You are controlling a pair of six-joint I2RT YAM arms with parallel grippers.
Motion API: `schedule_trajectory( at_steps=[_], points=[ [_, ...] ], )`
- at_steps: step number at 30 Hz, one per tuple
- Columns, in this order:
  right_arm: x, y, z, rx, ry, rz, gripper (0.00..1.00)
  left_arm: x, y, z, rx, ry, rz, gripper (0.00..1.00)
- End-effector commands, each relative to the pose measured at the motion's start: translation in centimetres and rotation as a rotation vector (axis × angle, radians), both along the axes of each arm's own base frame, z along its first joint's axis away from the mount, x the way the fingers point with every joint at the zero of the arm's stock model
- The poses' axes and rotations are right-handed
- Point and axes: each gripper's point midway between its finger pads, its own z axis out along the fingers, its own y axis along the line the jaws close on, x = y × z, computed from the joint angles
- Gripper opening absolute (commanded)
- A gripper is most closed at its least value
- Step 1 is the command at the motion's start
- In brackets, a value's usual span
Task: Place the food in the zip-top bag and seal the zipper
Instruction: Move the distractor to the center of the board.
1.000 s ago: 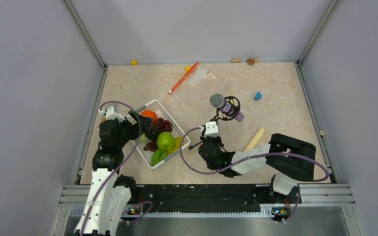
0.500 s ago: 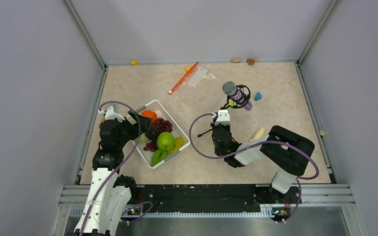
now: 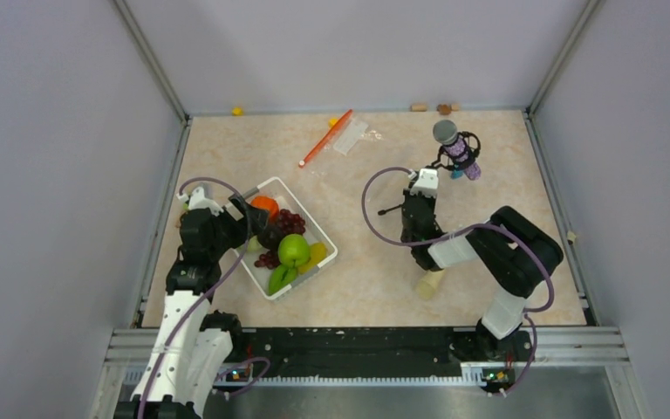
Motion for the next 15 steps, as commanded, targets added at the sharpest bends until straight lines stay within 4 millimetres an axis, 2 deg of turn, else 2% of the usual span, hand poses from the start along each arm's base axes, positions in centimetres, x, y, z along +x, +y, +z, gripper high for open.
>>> schedule_trajectory(
  at_steps=[1,6,12,15],
  points=[
    [1.1,-2.5,-0.3,0.027,0.052,-0.055,0.12,0.8,0.2,1.3,0.023,-0.051,-0.003,0.97],
    [0.8,-4.3,-0.7,0.127,0.05,-0.082,0.15,0.8,0.3,1.4,0.025,-0.055,0.001,0.97],
    [0.7,-5.0,-2.8,0.11,0.057,-0.12,0.19,0.8,0.6,1.4,0.035,-0.044,0.014,0.97],
    [1.0,-5.0,-3.1,0.099,0.068,-0.129,0.21,0.7,0.5,1.5,0.034,-0.043,0.011,0.97]
  ],
)
